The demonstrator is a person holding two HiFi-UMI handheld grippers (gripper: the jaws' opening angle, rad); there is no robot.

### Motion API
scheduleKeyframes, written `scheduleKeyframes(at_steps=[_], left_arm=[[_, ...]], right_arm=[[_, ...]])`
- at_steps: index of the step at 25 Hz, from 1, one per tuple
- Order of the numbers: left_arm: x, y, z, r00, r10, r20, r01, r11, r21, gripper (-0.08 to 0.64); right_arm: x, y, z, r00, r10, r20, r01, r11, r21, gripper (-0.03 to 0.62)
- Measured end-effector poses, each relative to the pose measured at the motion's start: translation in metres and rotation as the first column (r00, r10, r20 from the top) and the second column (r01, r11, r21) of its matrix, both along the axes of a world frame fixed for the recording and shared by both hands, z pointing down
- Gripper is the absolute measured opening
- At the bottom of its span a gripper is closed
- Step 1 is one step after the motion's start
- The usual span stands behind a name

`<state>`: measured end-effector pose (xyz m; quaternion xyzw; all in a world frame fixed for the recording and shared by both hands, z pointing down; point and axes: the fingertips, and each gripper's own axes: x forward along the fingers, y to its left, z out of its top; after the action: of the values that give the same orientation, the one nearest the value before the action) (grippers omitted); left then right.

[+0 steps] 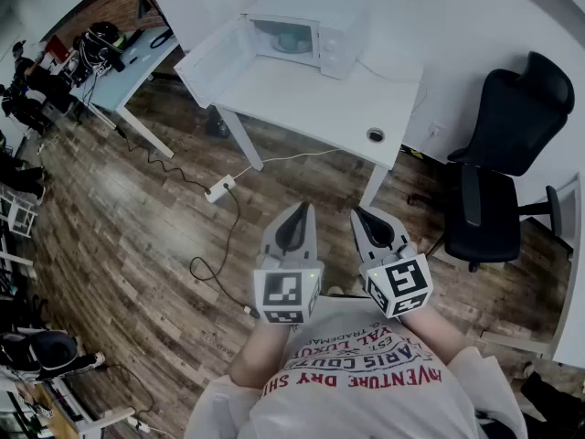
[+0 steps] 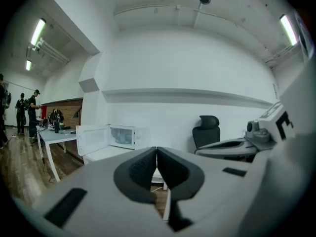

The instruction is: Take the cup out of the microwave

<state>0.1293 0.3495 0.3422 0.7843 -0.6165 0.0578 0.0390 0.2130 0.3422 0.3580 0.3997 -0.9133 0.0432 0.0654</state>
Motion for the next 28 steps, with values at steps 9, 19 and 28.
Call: scheduleKeyframes(at_steps=[9, 19, 28], left_arm=[[-0.004, -0.002, 0.005, 1.000, -0.013, -0.008, 0.013, 1.000, -0.010, 0.008], [-0.018, -0.025, 0.008, 0.999, -0.033, -0.014, 0.032, 0.999, -0.033, 0.008], [-0.052, -0.065, 0.032, 0.998, -0.067, -0.021, 0.065, 0.994, -0.082, 0.008]], right_arm=[[-0.002, -0.004, 0.001, 1.000, -0.011, -0.007, 0.011, 1.000, 0.005, 0.005], [-0.010, -0.028, 0.004, 1.000, 0.002, 0.001, -0.002, 1.000, -0.006, 0.005], [-0.043, -0.073, 0.028, 1.000, -0.026, -0.005, 0.026, 0.997, -0.070, 0.005]])
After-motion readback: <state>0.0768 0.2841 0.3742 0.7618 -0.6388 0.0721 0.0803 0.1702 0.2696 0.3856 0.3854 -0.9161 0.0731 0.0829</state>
